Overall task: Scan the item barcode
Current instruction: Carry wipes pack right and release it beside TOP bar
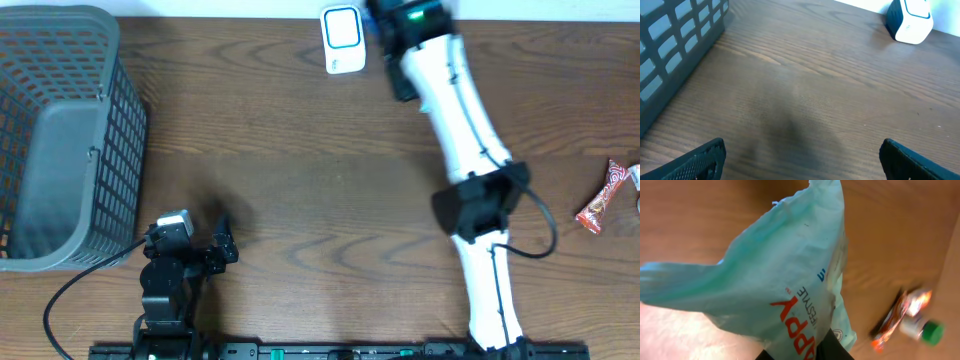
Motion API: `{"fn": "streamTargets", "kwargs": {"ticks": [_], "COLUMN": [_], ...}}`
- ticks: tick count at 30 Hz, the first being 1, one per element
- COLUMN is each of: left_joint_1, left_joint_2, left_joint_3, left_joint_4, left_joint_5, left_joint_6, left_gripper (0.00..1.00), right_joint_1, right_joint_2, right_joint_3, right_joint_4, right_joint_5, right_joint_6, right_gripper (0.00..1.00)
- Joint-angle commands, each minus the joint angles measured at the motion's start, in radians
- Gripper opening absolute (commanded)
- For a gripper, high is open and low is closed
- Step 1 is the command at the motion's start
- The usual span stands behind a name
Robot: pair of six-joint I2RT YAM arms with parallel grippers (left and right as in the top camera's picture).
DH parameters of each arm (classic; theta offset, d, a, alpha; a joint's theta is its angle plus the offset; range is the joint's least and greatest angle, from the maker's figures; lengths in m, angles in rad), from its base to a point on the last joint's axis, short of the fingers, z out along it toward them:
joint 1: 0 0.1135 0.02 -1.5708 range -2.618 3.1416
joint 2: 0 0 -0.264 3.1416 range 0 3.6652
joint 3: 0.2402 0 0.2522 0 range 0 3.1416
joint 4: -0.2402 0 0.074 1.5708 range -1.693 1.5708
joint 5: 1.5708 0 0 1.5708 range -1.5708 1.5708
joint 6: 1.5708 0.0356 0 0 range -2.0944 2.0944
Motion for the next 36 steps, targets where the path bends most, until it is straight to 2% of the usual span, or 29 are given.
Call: {"fn": "streamTargets", "kwargs": {"ticks": [1,13,16,18,23,25,26,31,36], "left_joint_1": [0.004,0.004,0.004,0.004,0.004,0.004,0.004,0.004,0.004], "left_joint_2": [-0.002,-0.002,-0.002,-0.002,-0.002,-0.002,-0.002,-0.002,-0.002], "left_joint_3": [-0.025,-0.025,-0.025,-0.025,-0.025,-0.025,-0.025,-0.025,-0.025], "left_joint_4": [-0.008,-0.008,-0.008,-0.008,-0.008,-0.008,-0.008,-0.008,-0.008], "left_joint_5": [-0.009,-0.009,-0.009,-0.009,-0.009,-0.009,-0.009,-0.009,-0.009], "left_joint_6": [-0.009,-0.009,-0.009,-0.009,-0.009,-0.009,-0.009,-0.009,-0.009], "left_gripper": [0.98,0.98,0.98,0.98,0.98,0.98,0.97,0.98,0.98], "right_joint_1": [-0.113,-0.478,-0.558,-0.636,-0.720,-0.738,-0.745,-0.730,-0.660], "right_joint_2": [-0.014,-0.013,-0.013,-0.013,-0.013,-0.016,-0.022,-0.119,-0.320], "right_joint_3": [-0.030,-0.290,-0.379,-0.478,-0.544,-0.542,-0.540,-0.538,-0.538], "right_joint_4": [-0.004,0.016,0.102,0.228,0.320,0.322,0.320,0.325,0.346], "right_joint_5": [-0.008,0.056,0.087,0.087,0.064,0.061,0.061,0.053,-0.045], "right_joint_6": [0.166,0.313,0.314,0.314,0.313,0.299,0.286,0.247,0.159], "right_gripper": [0.01,0.01,0.01,0.01,0.02,0.76,0.99,0.99,0.99]}}
